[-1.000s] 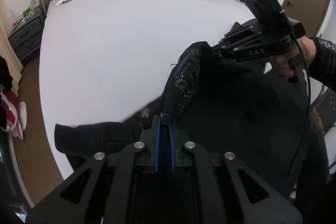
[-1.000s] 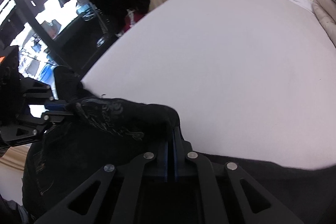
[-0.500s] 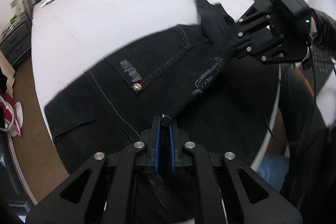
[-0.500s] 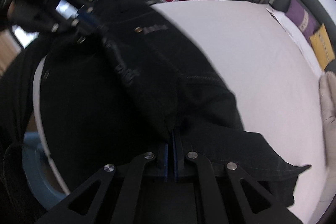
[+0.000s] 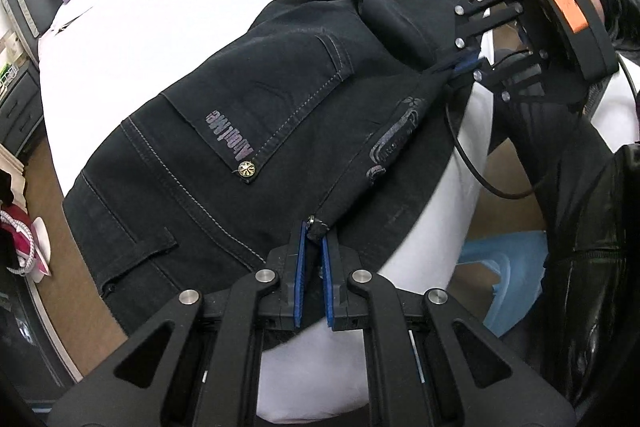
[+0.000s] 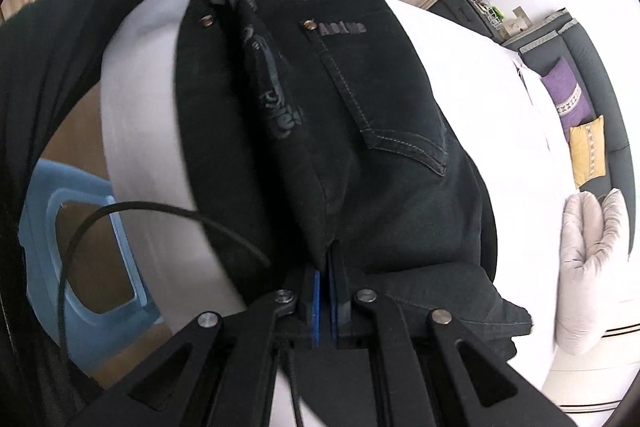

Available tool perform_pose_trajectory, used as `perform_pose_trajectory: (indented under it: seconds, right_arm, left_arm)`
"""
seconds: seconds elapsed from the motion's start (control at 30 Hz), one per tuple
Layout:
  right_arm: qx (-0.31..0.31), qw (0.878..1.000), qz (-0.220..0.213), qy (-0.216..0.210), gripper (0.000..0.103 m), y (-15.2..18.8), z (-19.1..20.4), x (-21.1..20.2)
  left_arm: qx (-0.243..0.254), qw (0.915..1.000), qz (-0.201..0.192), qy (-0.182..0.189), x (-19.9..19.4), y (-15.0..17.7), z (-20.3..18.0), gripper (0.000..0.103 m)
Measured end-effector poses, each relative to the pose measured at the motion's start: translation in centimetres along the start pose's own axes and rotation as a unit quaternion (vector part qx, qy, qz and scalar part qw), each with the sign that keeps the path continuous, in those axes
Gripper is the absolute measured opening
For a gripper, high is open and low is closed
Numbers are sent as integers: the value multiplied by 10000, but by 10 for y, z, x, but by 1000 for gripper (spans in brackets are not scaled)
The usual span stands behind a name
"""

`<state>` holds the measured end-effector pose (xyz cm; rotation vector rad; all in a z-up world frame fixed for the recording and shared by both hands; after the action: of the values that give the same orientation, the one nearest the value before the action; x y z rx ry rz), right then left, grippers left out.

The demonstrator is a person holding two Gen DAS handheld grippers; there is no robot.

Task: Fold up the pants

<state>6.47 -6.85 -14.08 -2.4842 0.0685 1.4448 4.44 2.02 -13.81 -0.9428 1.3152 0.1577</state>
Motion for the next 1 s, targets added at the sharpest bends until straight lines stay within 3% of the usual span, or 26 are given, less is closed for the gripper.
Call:
perform_pose_trajectory:
  seconds: [0.23,0.37,0.53,0.67,0.83,1.0]
  right_arm:
    - [72,9997,46,214,5,3,21,-12]
    - [26,9994,194,275,6,4,38,-3]
    - [18,9980,326,543,8,4,49,8]
    - [220,9978,300,553,8,7,55,3]
    - [264,9970,305,667,8,6,63,5]
    - [521,9959,325,663,8,5,63,6]
  left_arm:
    - [113,9999,1,2,-6,10,-4,6]
    - [127,9998,-1,-177,5,14,-11,10]
    - [-99,9995,-110,-279,-1,23,-13,14]
    - [-512,9987,-1,1,-28,26,-7,15]
    - [-741,9957,-558,36,-60,-2,-3,15]
    - [-997,9918,-762,243,-17,-53,-18,15]
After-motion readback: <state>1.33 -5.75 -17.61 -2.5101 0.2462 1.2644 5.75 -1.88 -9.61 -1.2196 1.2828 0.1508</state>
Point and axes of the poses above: each gripper's, at about its wrist camera, not at the fingertips, and x roughly the way its jaws point, z to its left, y to its underside, the point moved 6 cm from there along x, roughly the way its jaws point, and after that the axes turned 1 degree about -x, right-handed, at the moved point
